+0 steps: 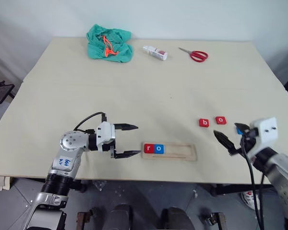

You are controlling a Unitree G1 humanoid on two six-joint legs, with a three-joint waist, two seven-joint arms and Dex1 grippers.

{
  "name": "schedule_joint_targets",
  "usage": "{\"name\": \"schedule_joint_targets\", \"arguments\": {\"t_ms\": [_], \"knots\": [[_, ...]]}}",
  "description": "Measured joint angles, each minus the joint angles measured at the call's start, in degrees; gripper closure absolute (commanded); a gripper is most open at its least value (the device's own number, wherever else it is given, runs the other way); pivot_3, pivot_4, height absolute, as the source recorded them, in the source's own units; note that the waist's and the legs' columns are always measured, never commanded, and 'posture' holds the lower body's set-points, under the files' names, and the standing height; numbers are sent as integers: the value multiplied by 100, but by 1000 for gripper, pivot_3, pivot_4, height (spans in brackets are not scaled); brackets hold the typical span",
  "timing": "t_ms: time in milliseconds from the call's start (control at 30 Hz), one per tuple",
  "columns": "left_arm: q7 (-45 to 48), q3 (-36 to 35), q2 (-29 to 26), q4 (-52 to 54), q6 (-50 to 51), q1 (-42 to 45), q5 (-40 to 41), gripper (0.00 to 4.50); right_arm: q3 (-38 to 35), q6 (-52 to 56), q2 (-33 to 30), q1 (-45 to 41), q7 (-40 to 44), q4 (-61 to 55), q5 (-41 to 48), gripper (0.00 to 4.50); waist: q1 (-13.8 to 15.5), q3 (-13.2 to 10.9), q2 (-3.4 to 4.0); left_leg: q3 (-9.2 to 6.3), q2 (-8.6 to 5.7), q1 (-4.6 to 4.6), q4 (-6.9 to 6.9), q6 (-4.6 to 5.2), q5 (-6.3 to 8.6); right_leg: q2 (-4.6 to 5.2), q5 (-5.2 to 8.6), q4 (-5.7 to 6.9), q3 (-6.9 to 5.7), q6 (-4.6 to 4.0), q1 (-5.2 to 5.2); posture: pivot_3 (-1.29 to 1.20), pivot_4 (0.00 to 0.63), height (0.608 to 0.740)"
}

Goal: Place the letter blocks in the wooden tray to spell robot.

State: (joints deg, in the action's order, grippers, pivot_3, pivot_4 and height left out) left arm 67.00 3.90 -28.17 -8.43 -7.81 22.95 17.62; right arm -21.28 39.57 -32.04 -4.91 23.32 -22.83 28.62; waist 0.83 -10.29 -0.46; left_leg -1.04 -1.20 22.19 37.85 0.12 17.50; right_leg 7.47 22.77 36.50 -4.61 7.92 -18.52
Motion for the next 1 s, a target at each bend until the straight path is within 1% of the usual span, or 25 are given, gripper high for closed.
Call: {"name": "schedule_joint_targets", "arguments": {"t_ms": [100, 233, 367, 600, 800, 1000], "knots": [[-75, -58, -3, 107, 0, -64, 1, 33, 233, 227, 174, -471, -232, 219, -13, 0, 6, 0, 1, -2, -3, 2, -3, 0, 0, 2, 0, -1, -1, 0, -1, 0, 150, 740], [-132, -61, 18, 218, 0, -134, 3, 33, 552, 444, 592, -1155, -617, 626, -59, 0, 7, -1, 2, -5, -3, 4, -4, 0, 0, 2, 0, 1, -2, 0, -5, 0, 150, 740], [-94, -61, 20, 325, -44, -158, 9, 33, 726, 398, 604, -1168, -699, 990, -284, 0, 42, -1, 2, -6, -10, 5, -8, 2, 1, 6, 0, 0, -1, 0, -5, 0, 150, 740], [-64, -63, 2, 358, -68, -237, 18, 33, 761, -188, 724, -1281, -770, 1770, -696, 0, -48, -2, 3, -2, -7, 4, -14, 2, 1, 3, 0, 1, 0, 0, -9, 0, 150, 740], [-113, -64, 4, 443, -63, -338, 19, 33, 882, -359, 933, -1306, -757, 1849, -779, 0, -111, -1, 4, 0, -3, 1, -21, 2, 1, 1, 0, 0, 1, 0, -10, 0, 150, 740], [-193, -68, -1, 560, -33, -362, 20, 33, 982, -478, 1136, -1328, -785, 1984, -848, 0, -106, -1, 5, 0, -5, 1, -20, 2, 1, 2, 0, 0, 3, 0, -10, 0, 150, 740]]}}
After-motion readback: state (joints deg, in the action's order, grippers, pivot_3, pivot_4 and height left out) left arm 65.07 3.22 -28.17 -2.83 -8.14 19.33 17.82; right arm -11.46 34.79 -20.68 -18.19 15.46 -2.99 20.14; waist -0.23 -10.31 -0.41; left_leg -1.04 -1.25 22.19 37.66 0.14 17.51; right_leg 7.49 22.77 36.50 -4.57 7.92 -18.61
